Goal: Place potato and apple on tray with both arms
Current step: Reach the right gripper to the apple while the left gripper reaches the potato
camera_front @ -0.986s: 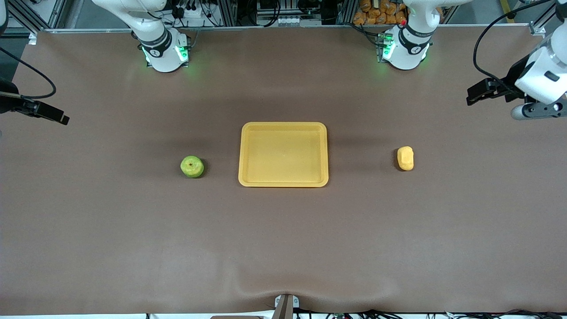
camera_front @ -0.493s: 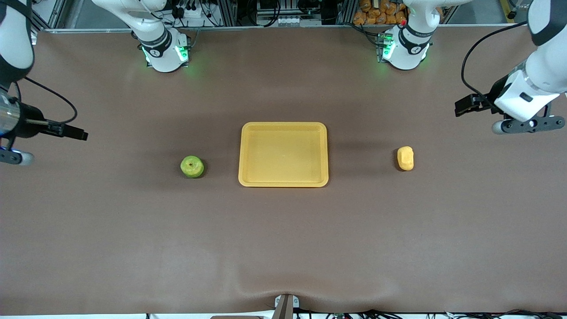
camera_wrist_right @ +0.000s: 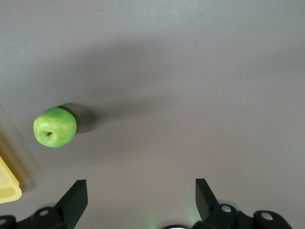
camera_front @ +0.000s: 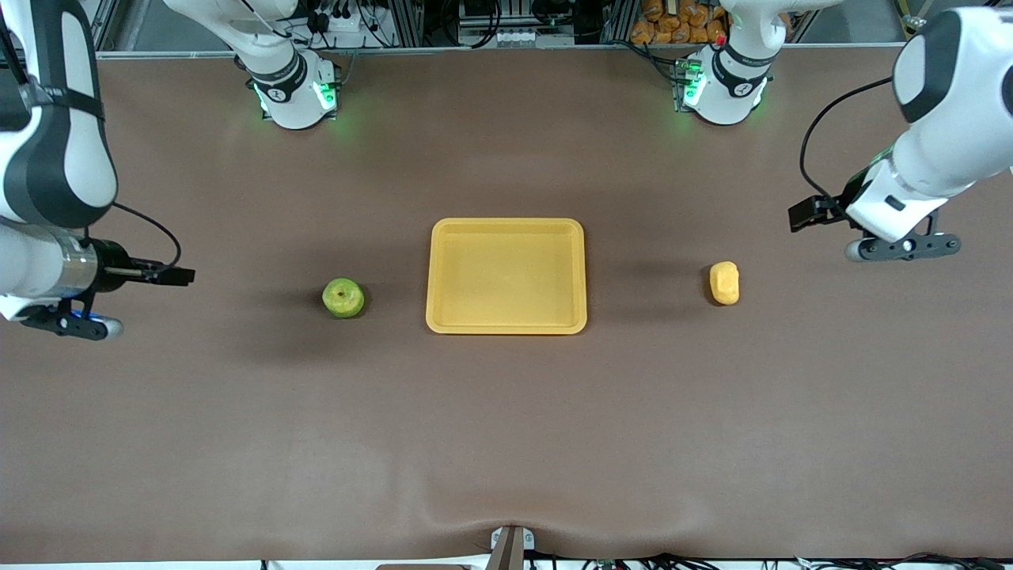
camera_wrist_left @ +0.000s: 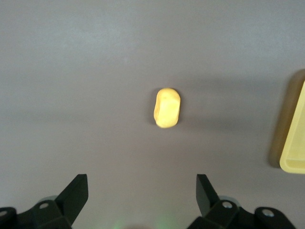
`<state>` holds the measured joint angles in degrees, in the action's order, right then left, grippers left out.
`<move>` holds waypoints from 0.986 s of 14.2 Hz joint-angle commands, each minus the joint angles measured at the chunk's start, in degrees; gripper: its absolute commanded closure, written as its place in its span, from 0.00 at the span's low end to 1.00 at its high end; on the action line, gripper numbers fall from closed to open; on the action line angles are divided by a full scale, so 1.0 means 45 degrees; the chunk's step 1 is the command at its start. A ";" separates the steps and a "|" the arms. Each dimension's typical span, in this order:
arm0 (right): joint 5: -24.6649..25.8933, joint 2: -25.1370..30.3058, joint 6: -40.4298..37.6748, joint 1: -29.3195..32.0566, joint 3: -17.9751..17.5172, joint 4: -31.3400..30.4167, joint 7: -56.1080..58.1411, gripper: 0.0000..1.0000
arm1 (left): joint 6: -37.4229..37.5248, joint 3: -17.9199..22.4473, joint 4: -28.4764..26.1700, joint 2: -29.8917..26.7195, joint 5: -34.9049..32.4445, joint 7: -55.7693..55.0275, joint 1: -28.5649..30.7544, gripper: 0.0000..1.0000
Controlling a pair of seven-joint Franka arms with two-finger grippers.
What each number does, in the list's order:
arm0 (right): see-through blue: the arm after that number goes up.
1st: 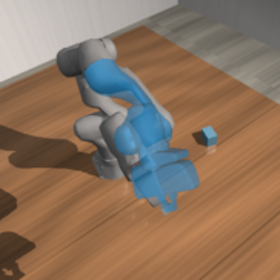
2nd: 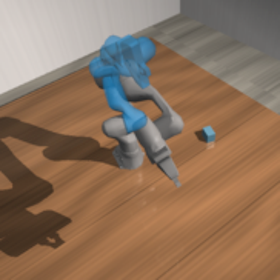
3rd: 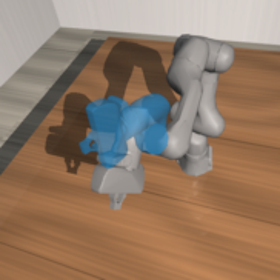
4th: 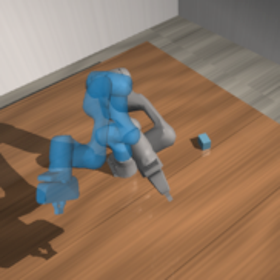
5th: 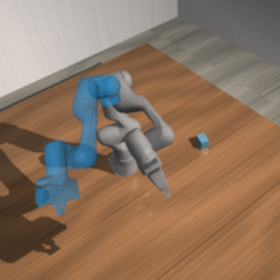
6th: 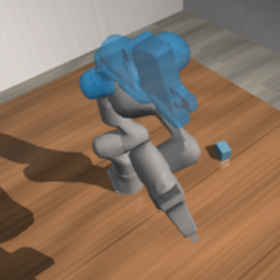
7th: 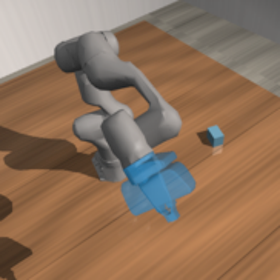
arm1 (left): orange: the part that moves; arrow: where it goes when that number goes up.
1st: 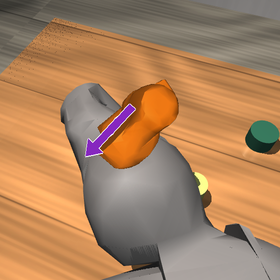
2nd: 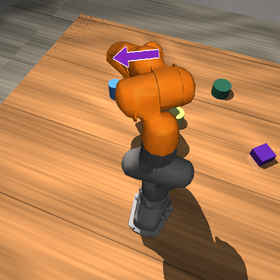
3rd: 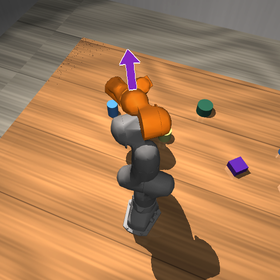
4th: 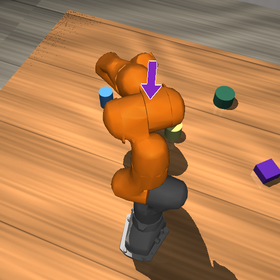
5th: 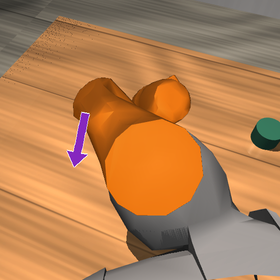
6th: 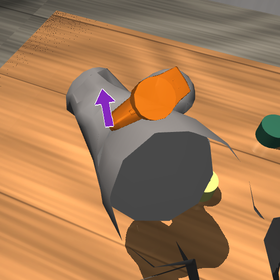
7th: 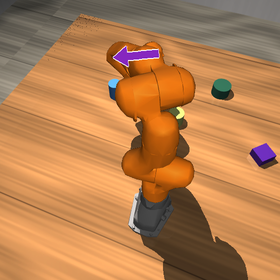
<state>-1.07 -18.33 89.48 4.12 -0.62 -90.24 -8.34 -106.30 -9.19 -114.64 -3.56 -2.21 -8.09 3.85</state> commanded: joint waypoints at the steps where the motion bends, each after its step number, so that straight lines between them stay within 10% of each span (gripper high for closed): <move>1: -0.0289 -0.0633 -0.0062 -0.0309 0.0001 0.0698 -0.0020 0.00 | -0.1510 -0.0164 -0.1416 -0.0303 0.0141 0.0313 0.0102 0.00; 14: -0.1384 -0.1064 0.2552 -0.2126 0.0001 -0.1368 -0.2244 0.00 | -0.8426 -0.0594 -0.4934 0.1648 0.0023 0.0313 0.0121 0.00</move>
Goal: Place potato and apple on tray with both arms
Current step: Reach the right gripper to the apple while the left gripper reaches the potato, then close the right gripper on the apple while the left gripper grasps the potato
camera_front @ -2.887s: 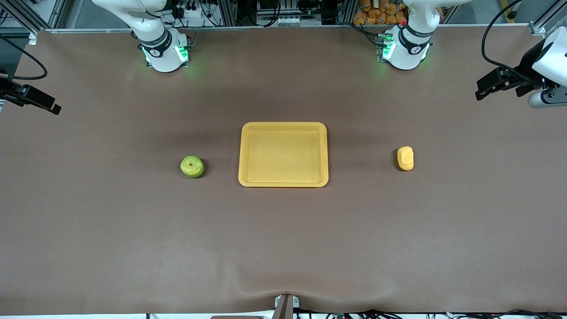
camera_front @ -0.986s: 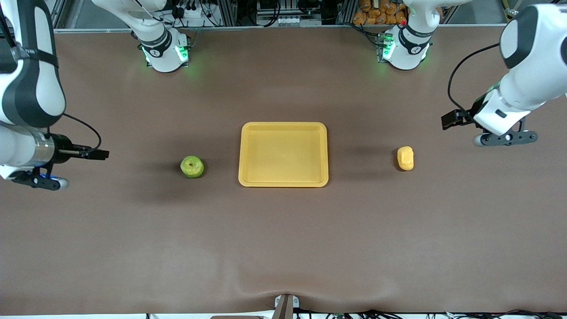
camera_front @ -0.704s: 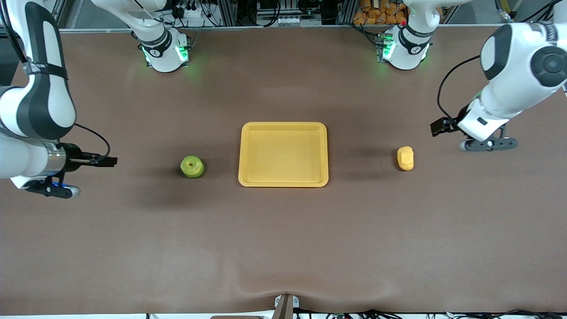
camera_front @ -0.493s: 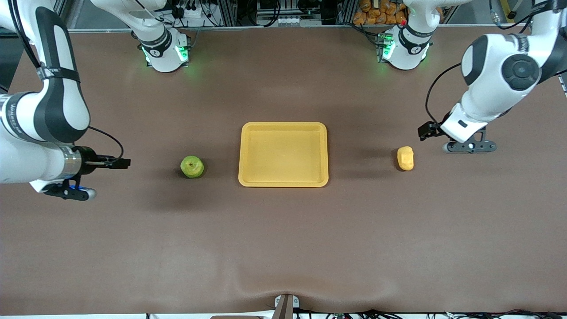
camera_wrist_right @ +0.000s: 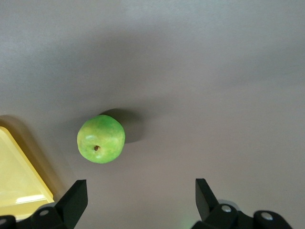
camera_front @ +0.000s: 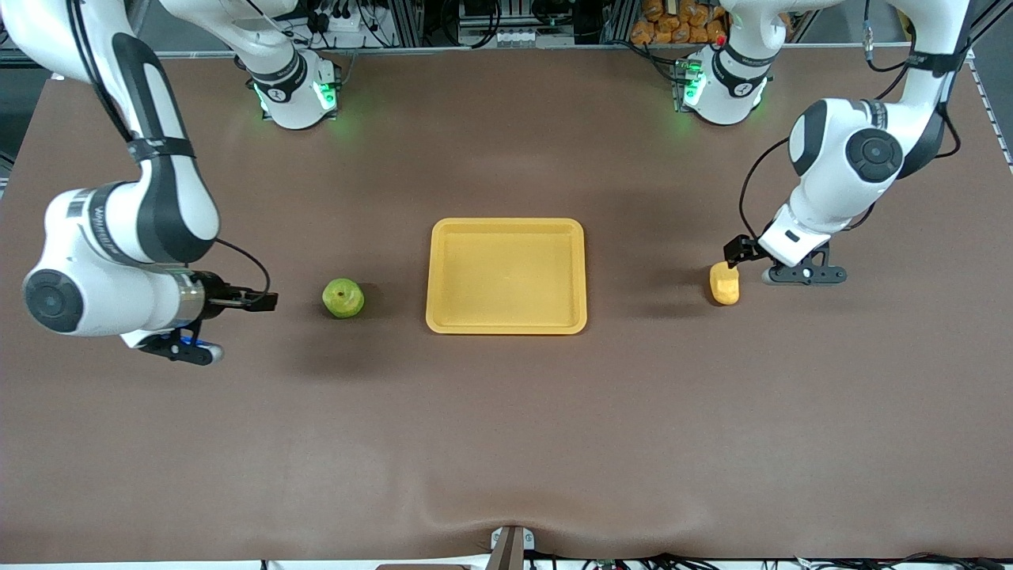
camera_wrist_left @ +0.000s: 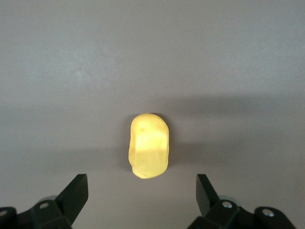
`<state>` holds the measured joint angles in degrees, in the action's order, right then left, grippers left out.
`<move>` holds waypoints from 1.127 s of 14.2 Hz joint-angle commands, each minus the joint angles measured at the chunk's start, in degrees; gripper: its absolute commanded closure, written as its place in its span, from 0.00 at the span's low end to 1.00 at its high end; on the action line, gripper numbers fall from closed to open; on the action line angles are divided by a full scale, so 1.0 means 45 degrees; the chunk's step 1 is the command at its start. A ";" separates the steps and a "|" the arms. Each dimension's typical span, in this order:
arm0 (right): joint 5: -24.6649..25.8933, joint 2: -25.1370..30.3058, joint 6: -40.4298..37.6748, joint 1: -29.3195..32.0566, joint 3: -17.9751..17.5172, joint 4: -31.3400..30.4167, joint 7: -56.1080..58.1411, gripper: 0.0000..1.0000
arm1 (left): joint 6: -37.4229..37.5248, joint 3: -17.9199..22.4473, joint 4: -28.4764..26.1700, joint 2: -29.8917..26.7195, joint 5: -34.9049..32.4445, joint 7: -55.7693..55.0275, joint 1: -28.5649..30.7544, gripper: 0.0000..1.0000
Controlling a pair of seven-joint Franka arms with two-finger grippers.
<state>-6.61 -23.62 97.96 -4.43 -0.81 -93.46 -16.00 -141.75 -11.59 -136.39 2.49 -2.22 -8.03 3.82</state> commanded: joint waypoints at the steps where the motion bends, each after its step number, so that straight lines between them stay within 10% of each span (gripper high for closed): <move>1: -0.0152 0.0132 0.1156 -0.0459 0.0044 -0.1005 -0.0971 0.00 | -0.0823 -0.0062 -0.0139 0.0479 0.0024 0.0300 0.0108 0.00; 16: 0.0023 -0.0629 0.4227 -0.2219 0.0063 -0.2726 -0.2948 0.00 | -0.2915 0.0016 0.0036 0.3038 0.0024 0.0280 0.0166 0.18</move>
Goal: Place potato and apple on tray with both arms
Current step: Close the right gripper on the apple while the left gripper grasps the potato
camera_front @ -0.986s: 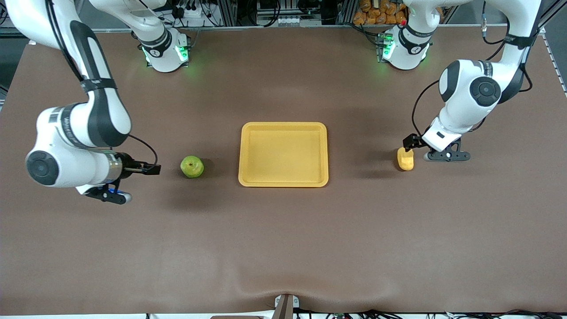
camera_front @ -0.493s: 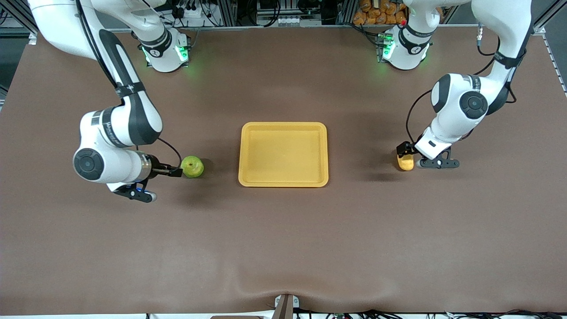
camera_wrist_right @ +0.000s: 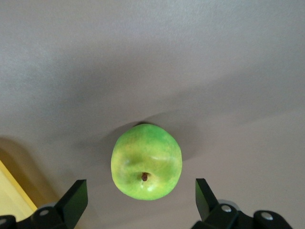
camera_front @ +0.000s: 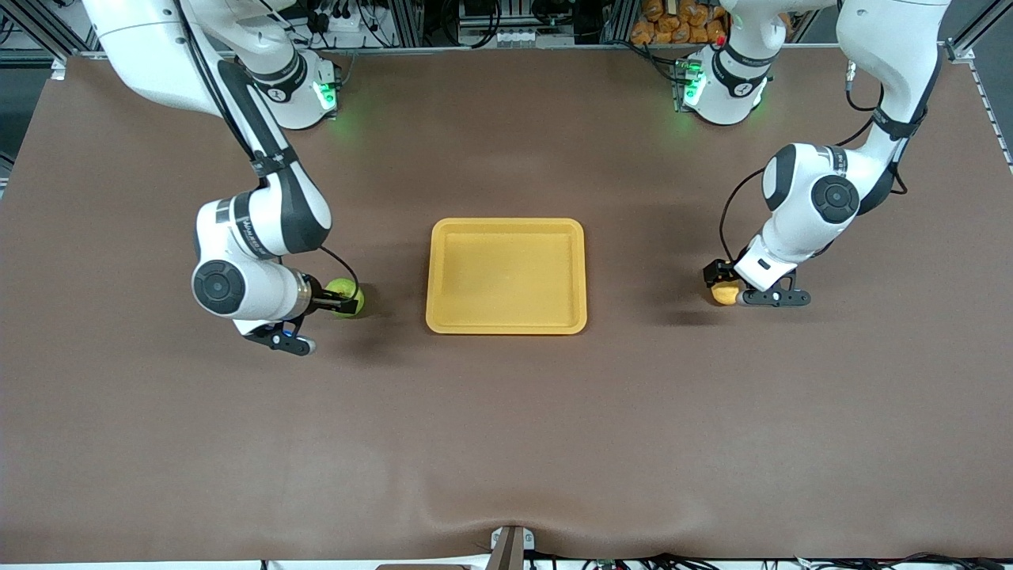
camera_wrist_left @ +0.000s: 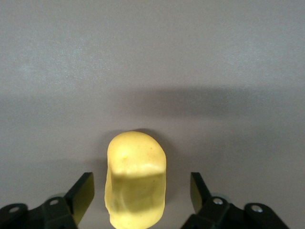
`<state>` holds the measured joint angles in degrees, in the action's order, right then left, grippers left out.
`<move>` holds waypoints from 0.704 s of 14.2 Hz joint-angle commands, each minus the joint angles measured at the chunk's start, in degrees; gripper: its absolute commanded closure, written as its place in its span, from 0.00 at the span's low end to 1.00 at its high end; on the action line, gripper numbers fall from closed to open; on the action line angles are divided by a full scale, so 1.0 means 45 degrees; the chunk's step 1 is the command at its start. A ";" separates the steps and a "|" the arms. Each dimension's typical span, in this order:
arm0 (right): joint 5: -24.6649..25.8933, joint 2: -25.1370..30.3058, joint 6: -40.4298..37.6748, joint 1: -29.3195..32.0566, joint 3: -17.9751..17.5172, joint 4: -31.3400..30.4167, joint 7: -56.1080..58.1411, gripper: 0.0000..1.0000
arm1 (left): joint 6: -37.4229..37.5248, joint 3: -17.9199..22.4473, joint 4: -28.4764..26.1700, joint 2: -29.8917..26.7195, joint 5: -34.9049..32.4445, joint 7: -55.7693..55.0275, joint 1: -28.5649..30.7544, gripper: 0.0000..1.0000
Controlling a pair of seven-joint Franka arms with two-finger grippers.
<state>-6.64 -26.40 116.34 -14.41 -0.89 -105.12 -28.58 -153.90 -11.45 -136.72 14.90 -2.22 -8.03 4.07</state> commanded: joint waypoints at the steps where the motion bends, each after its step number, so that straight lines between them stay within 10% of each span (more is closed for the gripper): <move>1: 0.0030 -0.0032 0.0336 -0.0019 0.0100 -0.0253 -0.0153 0.00 | -0.0214 -0.0015 0.0167 0.0379 0.0024 0.0280 0.0112 0.20; 6: 0.0030 -0.0071 0.1858 -0.0195 0.0081 -0.1267 -0.0153 0.00 | -0.0214 0.0044 0.0207 0.0536 -0.0269 0.0280 0.0112 0.41; 10: 0.0030 -0.0266 0.2622 -0.0293 0.0081 -0.1621 -0.0270 0.00 | -0.0214 0.0044 0.0284 0.0536 -0.0269 0.0260 0.0112 0.77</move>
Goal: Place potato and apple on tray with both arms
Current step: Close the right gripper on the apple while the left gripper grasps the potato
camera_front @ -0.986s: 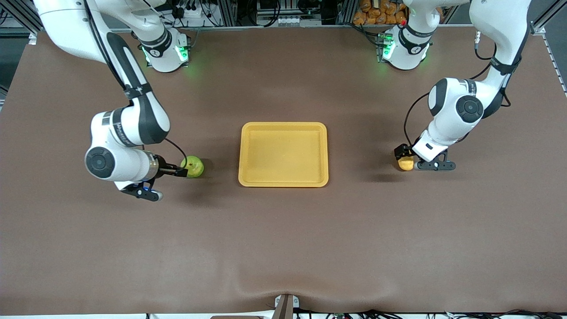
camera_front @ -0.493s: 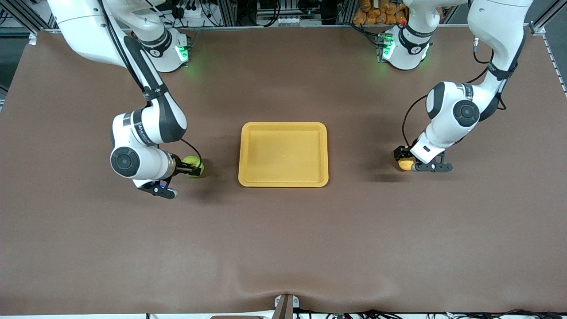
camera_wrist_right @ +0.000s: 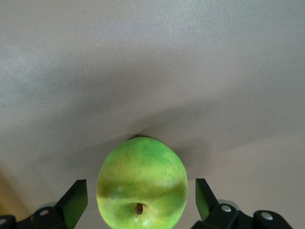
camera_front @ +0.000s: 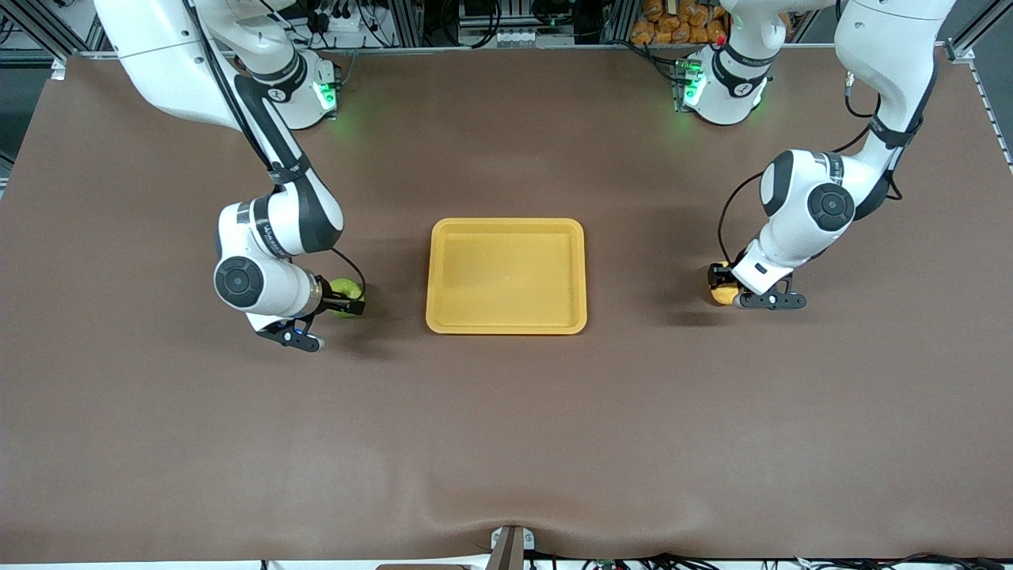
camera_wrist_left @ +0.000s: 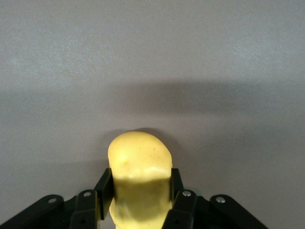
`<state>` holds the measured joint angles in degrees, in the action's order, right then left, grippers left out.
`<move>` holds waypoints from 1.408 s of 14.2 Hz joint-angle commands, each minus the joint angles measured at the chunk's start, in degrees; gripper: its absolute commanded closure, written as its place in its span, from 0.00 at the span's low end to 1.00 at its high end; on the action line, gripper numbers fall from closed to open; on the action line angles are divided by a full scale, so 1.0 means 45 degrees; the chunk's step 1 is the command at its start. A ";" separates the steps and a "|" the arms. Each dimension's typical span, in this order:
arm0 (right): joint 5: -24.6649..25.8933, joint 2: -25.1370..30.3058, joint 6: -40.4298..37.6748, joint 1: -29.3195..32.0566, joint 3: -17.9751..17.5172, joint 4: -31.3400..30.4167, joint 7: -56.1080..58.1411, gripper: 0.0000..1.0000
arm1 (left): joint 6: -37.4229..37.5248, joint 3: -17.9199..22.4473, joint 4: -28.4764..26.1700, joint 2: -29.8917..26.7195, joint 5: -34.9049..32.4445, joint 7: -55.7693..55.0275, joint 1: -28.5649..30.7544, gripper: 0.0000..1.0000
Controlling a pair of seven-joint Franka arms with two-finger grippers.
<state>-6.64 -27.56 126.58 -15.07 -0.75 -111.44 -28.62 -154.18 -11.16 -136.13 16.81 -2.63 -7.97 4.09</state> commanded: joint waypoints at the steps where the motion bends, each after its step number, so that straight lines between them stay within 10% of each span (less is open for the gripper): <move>1: 0.0029 -0.0105 0.0484 -0.0340 0.0070 -0.0235 -0.0493 0.00 | -0.0151 -0.0019 0.0191 0.0093 -0.0178 0.0248 0.0088 0.85; 7: 0.0126 -0.0379 0.0758 -0.0460 0.0128 -0.0410 -0.0710 0.00 | 0.0005 -0.0175 0.0660 -0.0219 -0.0198 0.0208 -0.0029 0.92; 8: 0.0340 -0.0360 0.0913 -0.0460 0.0109 -0.0527 -0.0691 0.15 | 0.0218 -0.0195 0.0834 -0.0239 -0.0198 0.0189 -0.0145 0.92; 10: 0.0712 -0.0360 0.0896 -0.0479 0.0090 -0.0528 -0.0710 0.89 | 0.1172 -0.0175 0.1419 -0.0317 -0.0198 0.0053 -0.0651 0.92; 11: 0.0713 -0.0321 0.0818 -0.0460 0.0109 -0.0528 -0.0710 1.00 | 0.1621 -0.0175 0.1731 -0.0376 -0.0198 0.0052 -0.0712 0.93; 20: 0.0713 0.0440 -0.2404 -0.0050 0.0109 0.1190 -0.0554 1.00 | 0.4164 -0.1716 0.3940 -0.0259 -0.0178 -0.2152 -0.1025 0.94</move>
<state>-4.30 -26.84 117.92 -16.21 0.10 -107.15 -30.85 -137.60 -17.41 -120.29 15.71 -2.90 -14.84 -0.31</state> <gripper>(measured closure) 0.119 0.502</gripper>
